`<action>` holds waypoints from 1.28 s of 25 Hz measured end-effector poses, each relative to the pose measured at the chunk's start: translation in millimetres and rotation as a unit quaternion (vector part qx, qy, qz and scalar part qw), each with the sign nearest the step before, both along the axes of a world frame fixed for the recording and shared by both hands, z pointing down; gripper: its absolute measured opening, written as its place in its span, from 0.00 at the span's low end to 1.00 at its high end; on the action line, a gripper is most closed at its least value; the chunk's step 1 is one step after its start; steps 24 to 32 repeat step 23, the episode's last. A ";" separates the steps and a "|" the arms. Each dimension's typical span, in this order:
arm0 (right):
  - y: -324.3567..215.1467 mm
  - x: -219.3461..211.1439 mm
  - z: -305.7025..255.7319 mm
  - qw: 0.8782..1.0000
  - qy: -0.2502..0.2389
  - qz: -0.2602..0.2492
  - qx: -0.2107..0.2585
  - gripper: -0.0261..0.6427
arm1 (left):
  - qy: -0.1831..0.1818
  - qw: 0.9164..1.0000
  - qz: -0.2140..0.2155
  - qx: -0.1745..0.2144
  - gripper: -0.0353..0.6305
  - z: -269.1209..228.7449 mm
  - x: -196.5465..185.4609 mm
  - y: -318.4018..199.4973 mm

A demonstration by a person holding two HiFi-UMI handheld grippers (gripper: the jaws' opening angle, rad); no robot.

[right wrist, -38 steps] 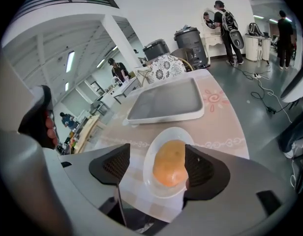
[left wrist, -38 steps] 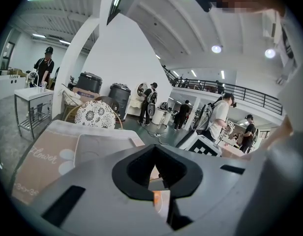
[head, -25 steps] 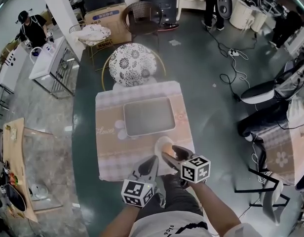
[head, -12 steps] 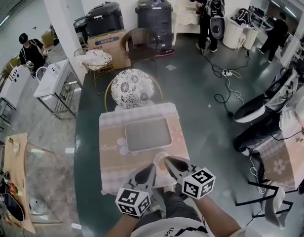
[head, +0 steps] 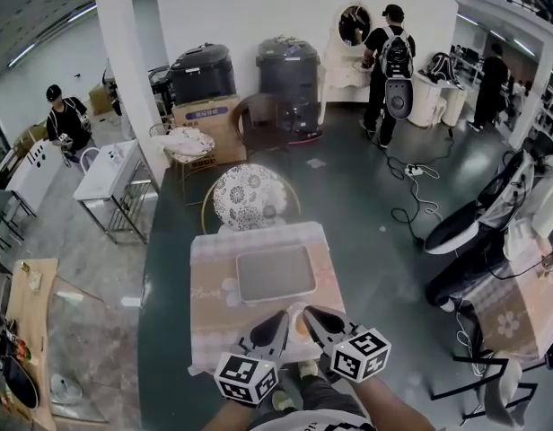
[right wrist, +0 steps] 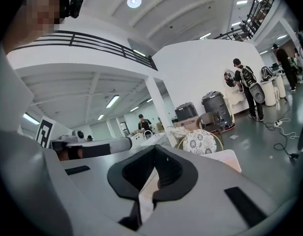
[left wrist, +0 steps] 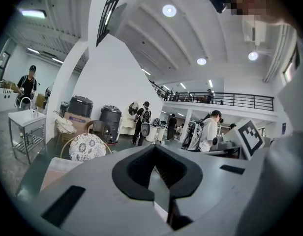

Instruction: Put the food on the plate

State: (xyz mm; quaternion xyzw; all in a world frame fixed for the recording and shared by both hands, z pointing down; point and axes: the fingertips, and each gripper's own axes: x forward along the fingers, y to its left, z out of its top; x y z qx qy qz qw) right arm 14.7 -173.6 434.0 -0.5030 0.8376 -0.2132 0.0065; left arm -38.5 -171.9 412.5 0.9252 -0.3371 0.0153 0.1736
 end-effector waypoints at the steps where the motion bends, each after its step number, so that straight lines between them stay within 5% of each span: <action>1: 0.7 -0.8 -2.7 1.000 0.002 0.001 0.004 0.06 | 0.001 1.000 -0.001 0.003 0.06 -1.8 -1.5 0.7; 32: 6.6 -4.0 -7.5 1.000 0.016 0.013 0.015 0.06 | 0.008 1.000 -0.009 0.022 0.06 -7.8 -11.1 -0.3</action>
